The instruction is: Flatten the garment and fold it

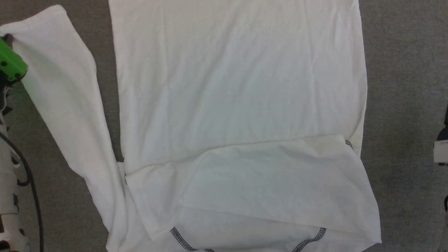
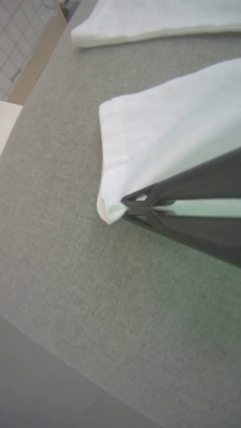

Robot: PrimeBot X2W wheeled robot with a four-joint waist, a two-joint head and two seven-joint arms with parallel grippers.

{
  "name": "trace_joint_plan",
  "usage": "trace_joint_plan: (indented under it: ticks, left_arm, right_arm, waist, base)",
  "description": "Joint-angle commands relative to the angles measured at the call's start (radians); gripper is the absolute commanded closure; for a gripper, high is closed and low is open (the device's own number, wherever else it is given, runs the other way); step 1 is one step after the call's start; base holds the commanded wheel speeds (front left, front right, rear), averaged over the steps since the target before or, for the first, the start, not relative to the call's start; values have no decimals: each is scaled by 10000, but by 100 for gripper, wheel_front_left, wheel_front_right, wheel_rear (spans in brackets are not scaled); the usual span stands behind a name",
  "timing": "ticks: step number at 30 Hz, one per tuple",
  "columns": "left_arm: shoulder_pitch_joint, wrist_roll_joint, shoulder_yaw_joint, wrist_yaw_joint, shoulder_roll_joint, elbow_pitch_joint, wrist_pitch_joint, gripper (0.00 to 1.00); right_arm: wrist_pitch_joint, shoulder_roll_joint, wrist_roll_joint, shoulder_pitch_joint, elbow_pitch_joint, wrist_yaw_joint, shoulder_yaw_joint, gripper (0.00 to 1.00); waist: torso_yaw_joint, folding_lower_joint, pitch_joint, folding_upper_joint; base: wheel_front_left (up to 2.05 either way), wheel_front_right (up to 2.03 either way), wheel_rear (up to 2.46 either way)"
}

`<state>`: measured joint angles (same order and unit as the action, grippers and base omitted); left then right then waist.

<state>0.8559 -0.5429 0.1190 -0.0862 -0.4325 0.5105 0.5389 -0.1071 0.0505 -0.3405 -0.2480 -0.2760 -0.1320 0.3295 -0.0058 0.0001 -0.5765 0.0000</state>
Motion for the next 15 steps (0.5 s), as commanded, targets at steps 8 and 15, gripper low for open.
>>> trace_joint_plan:
  ticks: [8, 15]
  left_arm:
    - [-1210, -456, 1428, 10, -642, 445, -2006, 100]
    - [-2500, -737, 2052, 43, -842, 341, -2306, 100]
  right_arm:
    - [32, -3, 86, 147, 612, 13, -155, 0]
    - [96, -3, -65, 551, 1021, 13, -142, 0]
  waist:
    - [762, -1, 1976, 0]
    - [1134, -1, 3057, 0]
  base:
    - [0, 0, 0]
    - [0, 0, 0]
